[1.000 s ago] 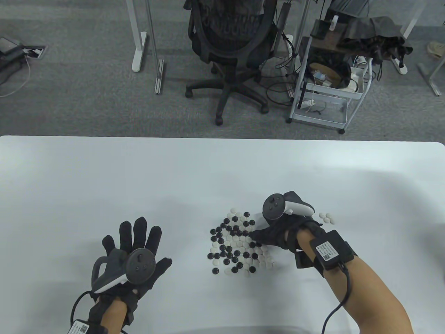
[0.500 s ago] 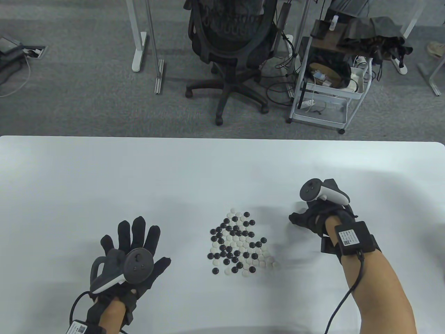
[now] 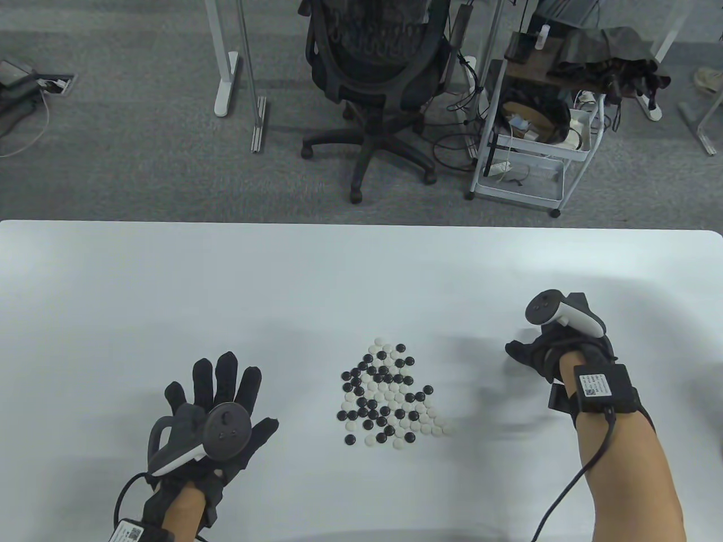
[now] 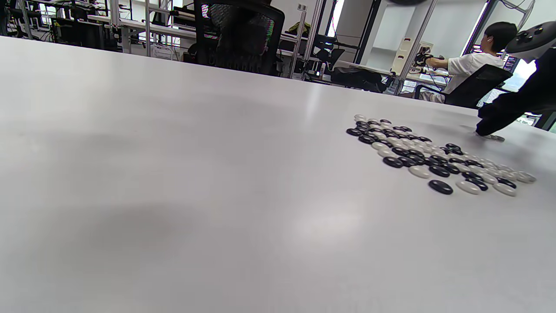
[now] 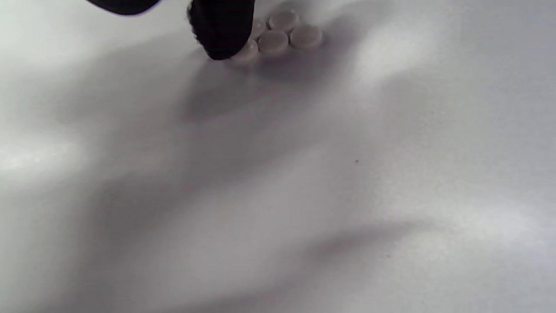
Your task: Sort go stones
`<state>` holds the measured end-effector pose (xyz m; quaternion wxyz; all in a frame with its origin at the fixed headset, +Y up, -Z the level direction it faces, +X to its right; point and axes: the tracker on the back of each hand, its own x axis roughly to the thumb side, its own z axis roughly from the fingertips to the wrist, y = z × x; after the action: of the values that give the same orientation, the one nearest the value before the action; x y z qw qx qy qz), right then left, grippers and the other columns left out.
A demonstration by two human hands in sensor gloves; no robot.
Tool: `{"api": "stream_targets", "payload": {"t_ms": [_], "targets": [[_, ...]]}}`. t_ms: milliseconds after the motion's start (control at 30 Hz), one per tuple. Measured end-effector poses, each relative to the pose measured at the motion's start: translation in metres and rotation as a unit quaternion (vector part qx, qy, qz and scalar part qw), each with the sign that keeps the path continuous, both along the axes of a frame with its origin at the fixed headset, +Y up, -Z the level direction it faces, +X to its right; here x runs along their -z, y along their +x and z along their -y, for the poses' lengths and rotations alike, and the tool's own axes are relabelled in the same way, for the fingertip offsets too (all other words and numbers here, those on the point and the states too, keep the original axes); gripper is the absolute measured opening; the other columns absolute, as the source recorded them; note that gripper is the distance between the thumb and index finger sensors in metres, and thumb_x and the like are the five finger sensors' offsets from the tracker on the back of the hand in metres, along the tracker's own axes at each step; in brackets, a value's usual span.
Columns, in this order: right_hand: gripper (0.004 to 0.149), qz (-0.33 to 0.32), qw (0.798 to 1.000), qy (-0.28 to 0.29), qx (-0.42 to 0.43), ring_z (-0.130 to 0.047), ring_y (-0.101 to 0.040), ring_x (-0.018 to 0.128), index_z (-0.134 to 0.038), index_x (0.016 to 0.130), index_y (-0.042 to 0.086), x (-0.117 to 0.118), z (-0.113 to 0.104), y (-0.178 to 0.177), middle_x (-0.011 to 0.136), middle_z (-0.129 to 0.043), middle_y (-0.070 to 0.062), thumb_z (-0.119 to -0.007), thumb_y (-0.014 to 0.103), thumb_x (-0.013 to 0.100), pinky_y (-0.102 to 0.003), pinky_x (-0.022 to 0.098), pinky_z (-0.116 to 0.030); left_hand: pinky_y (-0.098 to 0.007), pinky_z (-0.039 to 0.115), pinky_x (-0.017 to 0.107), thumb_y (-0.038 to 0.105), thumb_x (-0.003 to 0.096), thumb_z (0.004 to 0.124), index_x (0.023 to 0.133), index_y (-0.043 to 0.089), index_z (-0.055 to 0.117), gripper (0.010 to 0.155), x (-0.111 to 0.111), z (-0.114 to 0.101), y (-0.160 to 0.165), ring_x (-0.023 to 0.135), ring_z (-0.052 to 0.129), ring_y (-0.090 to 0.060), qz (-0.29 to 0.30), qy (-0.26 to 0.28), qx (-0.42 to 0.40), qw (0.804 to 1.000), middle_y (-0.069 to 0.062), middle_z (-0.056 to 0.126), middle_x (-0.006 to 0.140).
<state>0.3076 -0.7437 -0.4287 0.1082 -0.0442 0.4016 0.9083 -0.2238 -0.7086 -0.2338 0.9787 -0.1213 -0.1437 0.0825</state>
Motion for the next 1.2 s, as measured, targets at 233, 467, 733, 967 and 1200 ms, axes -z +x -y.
{"api": "stream_targets", "payload": {"t_ms": [233, 467, 733, 967, 1200], "targets": [[0.063, -0.104, 0.994, 0.005, 0.039, 0.013, -0.055, 0.088, -0.061, 0.108, 0.023, -0.021, -0.023, -0.045, 0.11, 0.001, -0.023, -0.049, 0.053, 0.054, -0.082, 0.054, -0.004, -0.085, 0.0, 0.051, 0.056, 0.0629, 0.042, 0.12, 0.011, 0.011, 0.079, 0.0, 0.001, 0.001, 0.095, -0.012, -0.062, 0.001, -0.002, 0.002, 1.0, -0.034, -0.012, 0.116], [0.063, -0.261, 0.964, -0.032, 0.047, 0.013, -0.055, 0.088, -0.057, 0.109, 0.024, -0.067, -0.02, -0.112, 0.11, 0.002, -0.023, -0.049, 0.053, 0.054, -0.082, 0.055, -0.005, -0.085, 0.0, 0.051, 0.056, 0.0629, 0.042, 0.12, 0.011, 0.011, 0.078, 0.0, 0.0, 0.002, 0.095, -0.012, -0.062, 0.003, -0.001, 0.004, 1.0, -0.033, -0.011, 0.116], [0.066, -0.313, 0.947, -0.061, 0.044, 0.014, -0.056, 0.087, -0.04, 0.112, 0.026, -0.109, 0.006, -0.115, 0.106, 0.009, -0.024, -0.049, 0.054, 0.053, -0.083, 0.054, -0.005, -0.085, 0.0, 0.052, 0.056, 0.0629, 0.042, 0.12, 0.011, 0.011, 0.079, -0.002, -0.004, 0.0, 0.095, -0.012, -0.062, 0.0, 0.009, -0.005, 1.0, -0.033, -0.011, 0.116], [0.065, -0.308, 0.95, -0.043, 0.004, 0.015, -0.055, 0.086, -0.032, 0.111, 0.03, -0.119, 0.015, -0.087, 0.105, 0.011, -0.024, -0.048, 0.053, 0.053, -0.082, 0.054, -0.004, -0.085, 0.0, 0.052, 0.056, 0.0629, 0.042, 0.12, 0.011, 0.011, 0.078, -0.002, -0.004, 0.0, 0.095, -0.012, -0.062, 0.001, 0.007, -0.005, 1.0, -0.033, -0.012, 0.116], [0.064, -0.176, 0.984, -0.033, -0.025, 0.017, -0.055, 0.086, -0.033, 0.11, 0.03, -0.089, 0.014, -0.017, 0.105, 0.011, -0.023, -0.049, 0.052, 0.053, -0.082, 0.053, -0.002, -0.085, 0.0, 0.051, 0.055, 0.063, 0.042, 0.12, 0.011, 0.011, 0.078, -0.002, -0.004, 0.0, 0.095, -0.012, -0.062, 0.001, 0.006, -0.004, 1.0, -0.033, -0.012, 0.116]]}}
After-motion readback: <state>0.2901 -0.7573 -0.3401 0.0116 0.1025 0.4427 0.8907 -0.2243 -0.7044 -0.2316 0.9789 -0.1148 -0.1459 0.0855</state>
